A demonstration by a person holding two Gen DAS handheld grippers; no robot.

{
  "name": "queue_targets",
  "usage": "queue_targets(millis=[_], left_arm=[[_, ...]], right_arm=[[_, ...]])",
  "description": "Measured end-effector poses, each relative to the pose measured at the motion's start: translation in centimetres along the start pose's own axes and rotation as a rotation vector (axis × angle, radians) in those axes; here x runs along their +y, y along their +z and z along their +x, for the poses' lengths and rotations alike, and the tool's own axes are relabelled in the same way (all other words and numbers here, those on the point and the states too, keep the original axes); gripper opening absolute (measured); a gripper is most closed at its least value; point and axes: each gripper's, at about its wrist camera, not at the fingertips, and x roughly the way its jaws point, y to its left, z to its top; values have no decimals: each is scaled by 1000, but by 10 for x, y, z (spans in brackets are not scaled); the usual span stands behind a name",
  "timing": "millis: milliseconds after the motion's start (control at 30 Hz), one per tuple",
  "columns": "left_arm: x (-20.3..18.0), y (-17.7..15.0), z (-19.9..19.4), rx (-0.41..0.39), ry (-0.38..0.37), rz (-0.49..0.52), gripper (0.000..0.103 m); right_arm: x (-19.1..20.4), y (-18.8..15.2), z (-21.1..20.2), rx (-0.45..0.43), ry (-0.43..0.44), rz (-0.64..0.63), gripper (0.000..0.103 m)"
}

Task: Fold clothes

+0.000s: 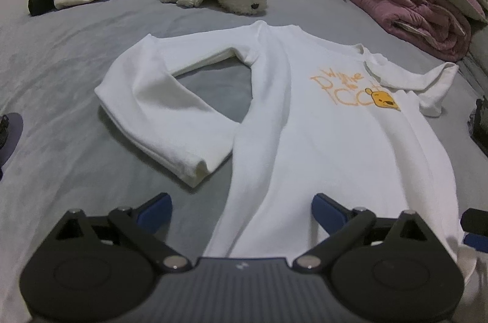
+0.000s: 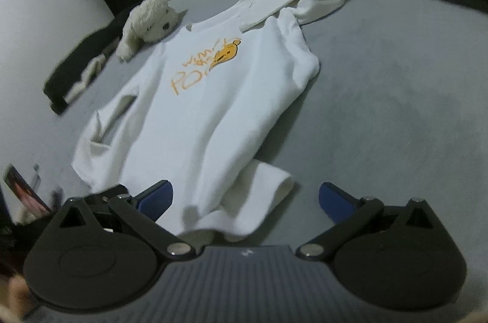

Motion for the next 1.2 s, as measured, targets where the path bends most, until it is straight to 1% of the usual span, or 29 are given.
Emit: queue_targets(millis=[167,267,333,400,433,467,500,567,633,667,733,800,833,867,900,933,967,1000,1067,1133,1200], left_arm=[[3,3,-1,0,-13,-25,89],[4,4,0,2,-14,-30,86],[4,4,1,4,-15,-32,82],[4,5,1,5,-17,-32,73],[4,5,0,5,-18,-32,70],[5,5,0,6,-22,-35,68],[7,6,-1,7,-25,-41,66],[10,6,-2,11,-33,-54,64],[14,5,-4,15,-42,-67,63],[16,4,-5,16,-44,-69,62],[21,3,-7,19,-47,-75,58],[26,3,-8,20,-46,-79,55],[29,2,-9,20,-46,-81,55],[31,1,-9,21,-47,-85,55],[32,1,-10,22,-50,-89,55],[33,1,-10,23,-52,-90,54],[33,1,-10,25,-53,-91,54],[32,3,-8,29,-50,-88,54],[29,5,-6,36,-43,-79,54],[25,7,-3,41,-36,-66,55],[23,7,-3,44,-32,-49,55]], right_arm=[[-16,4,-5,-7,10,94,103],[-30,6,-8,-3,55,177,103],[-39,9,-11,-4,82,234,103],[-44,10,-13,-8,95,273,103],[-45,11,-13,-10,98,284,101],[-44,11,-13,-13,89,267,96],[-41,10,-13,-15,77,241,94],[-36,9,-13,-21,52,189,86],[-31,8,-13,-26,27,136,81],[-27,6,-12,-31,11,93,78],[-17,-3,-8,-46,-34,-24,73],[-6,-13,-3,-81,-94,-150,62],[0,-19,0,-99,-125,-213,55],[5,-24,2,-115,-153,-272,50],[8,-29,4,-128,-167,-314,47],[11,-33,6,-141,-175,-353,38],[12,-35,6,-148,-171,-367,23],[12,-37,6,-153,-170,-367,21],[12,-36,2,-163,-168,-363,11],[11,-35,-5,-177,-170,-364,7],[12,-37,-16,-201,-191,-380,7]])
